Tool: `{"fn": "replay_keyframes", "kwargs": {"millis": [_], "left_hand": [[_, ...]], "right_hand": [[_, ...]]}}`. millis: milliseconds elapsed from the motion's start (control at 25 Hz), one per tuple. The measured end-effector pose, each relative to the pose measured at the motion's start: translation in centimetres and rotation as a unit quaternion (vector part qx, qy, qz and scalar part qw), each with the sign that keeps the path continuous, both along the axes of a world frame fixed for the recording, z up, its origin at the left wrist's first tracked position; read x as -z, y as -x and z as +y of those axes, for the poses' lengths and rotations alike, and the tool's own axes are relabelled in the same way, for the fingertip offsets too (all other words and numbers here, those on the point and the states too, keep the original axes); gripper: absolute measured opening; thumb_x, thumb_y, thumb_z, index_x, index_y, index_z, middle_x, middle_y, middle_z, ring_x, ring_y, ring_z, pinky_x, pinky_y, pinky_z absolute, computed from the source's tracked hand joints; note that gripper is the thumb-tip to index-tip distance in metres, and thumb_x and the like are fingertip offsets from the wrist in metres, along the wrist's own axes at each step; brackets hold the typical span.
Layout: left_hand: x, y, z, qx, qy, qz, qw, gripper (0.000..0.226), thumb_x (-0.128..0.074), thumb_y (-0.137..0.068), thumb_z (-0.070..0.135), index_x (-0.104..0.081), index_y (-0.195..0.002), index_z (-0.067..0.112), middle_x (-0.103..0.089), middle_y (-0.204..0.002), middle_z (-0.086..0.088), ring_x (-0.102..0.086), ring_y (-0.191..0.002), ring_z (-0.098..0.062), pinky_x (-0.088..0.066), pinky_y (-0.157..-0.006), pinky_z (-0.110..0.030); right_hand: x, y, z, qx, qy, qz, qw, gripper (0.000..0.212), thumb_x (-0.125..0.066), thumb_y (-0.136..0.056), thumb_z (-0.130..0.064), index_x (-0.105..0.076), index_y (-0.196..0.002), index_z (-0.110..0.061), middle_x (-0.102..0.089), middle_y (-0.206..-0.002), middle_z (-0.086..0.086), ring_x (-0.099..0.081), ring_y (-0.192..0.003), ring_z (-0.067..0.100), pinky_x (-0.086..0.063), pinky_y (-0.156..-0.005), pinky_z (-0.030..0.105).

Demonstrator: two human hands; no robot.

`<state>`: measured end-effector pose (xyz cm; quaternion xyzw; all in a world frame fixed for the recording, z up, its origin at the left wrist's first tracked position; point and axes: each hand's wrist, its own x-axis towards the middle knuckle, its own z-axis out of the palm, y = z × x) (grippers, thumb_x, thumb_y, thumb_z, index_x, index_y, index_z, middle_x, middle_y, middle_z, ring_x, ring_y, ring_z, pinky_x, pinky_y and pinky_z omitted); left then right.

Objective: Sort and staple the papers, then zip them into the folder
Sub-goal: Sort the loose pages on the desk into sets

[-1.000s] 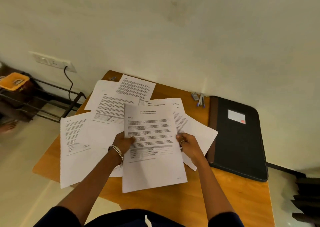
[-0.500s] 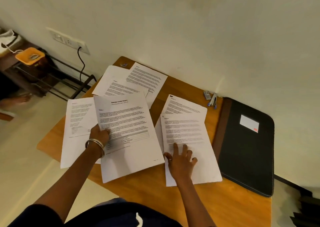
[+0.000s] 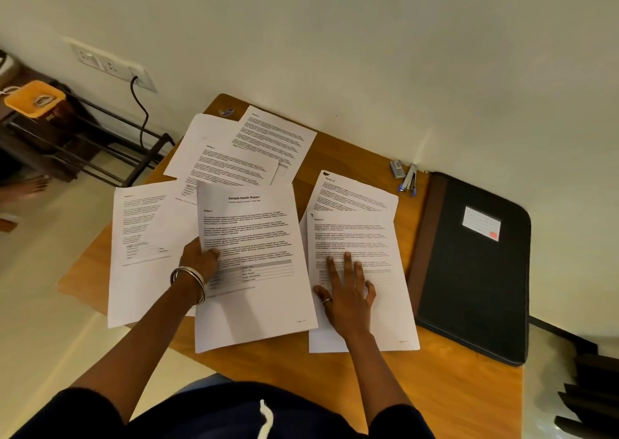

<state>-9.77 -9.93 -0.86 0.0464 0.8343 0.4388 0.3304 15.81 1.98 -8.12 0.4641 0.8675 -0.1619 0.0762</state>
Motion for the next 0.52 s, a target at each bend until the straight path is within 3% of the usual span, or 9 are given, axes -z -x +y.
{"fn": "replay_keyframes", "kwargs": {"millis": [160, 240, 320, 400, 520], "left_hand": [[0.1, 0.3, 0.3, -0.003, 0.011, -0.005, 1.000, 0.033, -0.046, -0.094, 0.002, -0.052, -0.126, 0.006, -0.056, -0.126, -0.017, -0.051, -0.114, -0.040, -0.043, -0.098, -0.050], [0.1, 0.3, 0.5, -0.006, 0.012, -0.005, 1.000, 0.033, -0.046, -0.093, 0.002, -0.052, -0.125, 0.005, -0.056, -0.125, -0.018, -0.051, -0.114, -0.040, -0.043, -0.096, -0.049], [-0.3, 0.3, 0.7, -0.011, 0.004, -0.007, 1.000, 0.033, -0.046, -0.093, 0.000, -0.053, -0.125, 0.004, -0.057, -0.123, -0.017, -0.052, -0.113, -0.039, -0.043, -0.094, -0.046], [-0.7, 0.3, 1.0, -0.034, -0.016, -0.030, 0.999, 0.033, -0.048, -0.091, -0.002, -0.054, -0.123, 0.001, -0.057, -0.120, -0.015, -0.053, -0.108, -0.036, -0.043, -0.092, -0.042], [-1.5, -0.2, 1.5, -0.084, -0.042, -0.086, 0.992, 0.032, -0.051, -0.088, -0.003, -0.056, -0.120, -0.001, -0.057, -0.113, -0.012, -0.052, -0.097, -0.029, -0.042, -0.089, -0.038]], "right_hand": [[-0.2, 0.1, 0.0, -0.003, 0.007, 0.004, 1.000, 0.068, -0.024, -0.090, -0.067, -0.021, -0.149, -0.035, -0.019, -0.159, 0.006, -0.022, -0.143, 0.033, -0.027, -0.105, 0.059], [-1.0, 0.0, 0.8, 0.012, 0.019, 0.022, 1.000, 0.064, -0.038, -0.090, -0.062, -0.028, -0.147, -0.035, -0.021, -0.158, 0.003, -0.021, -0.143, 0.030, -0.022, -0.108, 0.057], [-2.0, 0.0, 2.1, 0.142, 0.004, 0.048, 0.989, 0.062, -0.054, -0.089, -0.052, -0.037, -0.143, -0.028, -0.033, -0.151, 0.006, -0.029, -0.138, 0.031, -0.025, -0.109, 0.054], [-3.0, -0.7, 3.4, 0.286, -0.073, -0.021, 0.955, 0.071, -0.060, -0.085, -0.054, -0.035, -0.142, -0.019, -0.040, -0.145, 0.015, -0.038, -0.132, 0.035, -0.033, -0.107, 0.052], [-3.5, -2.0, 4.7, 0.300, -0.055, -0.096, 0.948, 0.086, -0.055, -0.080, -0.068, -0.026, -0.143, -0.017, -0.041, -0.142, 0.015, -0.039, -0.129, 0.034, -0.034, -0.103, 0.048]]}}
